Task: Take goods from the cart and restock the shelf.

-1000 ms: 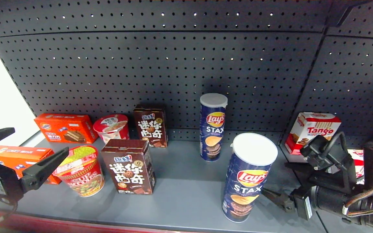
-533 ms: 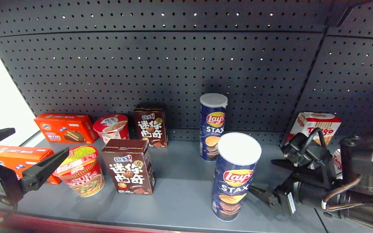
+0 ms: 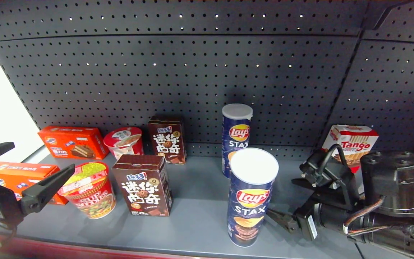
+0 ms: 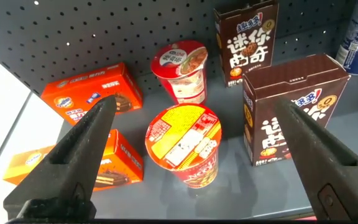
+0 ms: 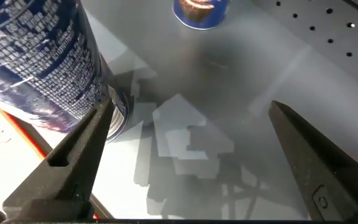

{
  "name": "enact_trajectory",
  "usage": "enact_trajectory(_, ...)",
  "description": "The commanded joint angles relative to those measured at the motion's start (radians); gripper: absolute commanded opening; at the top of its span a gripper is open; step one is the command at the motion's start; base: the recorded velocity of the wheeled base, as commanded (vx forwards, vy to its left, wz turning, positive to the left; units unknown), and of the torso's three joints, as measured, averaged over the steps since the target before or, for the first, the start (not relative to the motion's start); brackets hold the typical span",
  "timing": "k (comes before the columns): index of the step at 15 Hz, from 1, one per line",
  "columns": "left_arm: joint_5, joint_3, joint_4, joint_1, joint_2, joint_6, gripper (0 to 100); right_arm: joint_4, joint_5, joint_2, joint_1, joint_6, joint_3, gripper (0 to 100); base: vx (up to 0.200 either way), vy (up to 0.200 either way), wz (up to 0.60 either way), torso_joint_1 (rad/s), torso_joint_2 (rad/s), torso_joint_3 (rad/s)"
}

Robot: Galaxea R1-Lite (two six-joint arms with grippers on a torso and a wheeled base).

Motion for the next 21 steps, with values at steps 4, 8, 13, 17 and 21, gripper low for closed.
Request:
enact_trajectory(4, 0.000, 0.000, -0.001, 0.001, 0.001, -0.001, 100, 0.000, 0.001, 0.012, 0.005, 0.000, -0.007, 100, 0.000, 0.000, 0.00, 0.000, 0.00, 0.000)
enact_trajectory(8, 0.000, 0.001, -0.001, 0.001, 0.001, -0.001, 100, 0.000, 0.000, 0.023, 0.013, 0.000, -0.007, 100, 0.000, 0.000, 0.00, 0.000, 0.00, 0.000)
enact_trajectory(13, 0.000, 0.003, -0.001, 0.001, -0.004, -0.001, 100, -0.020, 0.001, 0.040, 0.019, 0.000, -0.011, 100, 0.000, 0.000, 0.00, 0.000, 0.00, 0.000)
enact_trajectory(17, 0.000, 0.009, 0.001, 0.001, -0.019, -0.001, 100, -0.022, 0.001, 0.044, 0.022, 0.000, -0.011, 100, 0.000, 0.000, 0.00, 0.000, 0.00, 0.000)
enact_trajectory(21, -0.001, 0.009, 0.002, 0.009, -0.021, -0.001, 100, -0.022, 0.001, 0.049, 0.024, 0.000, -0.011, 100, 0.000, 0.000, 0.00, 0.000, 0.00, 0.000)
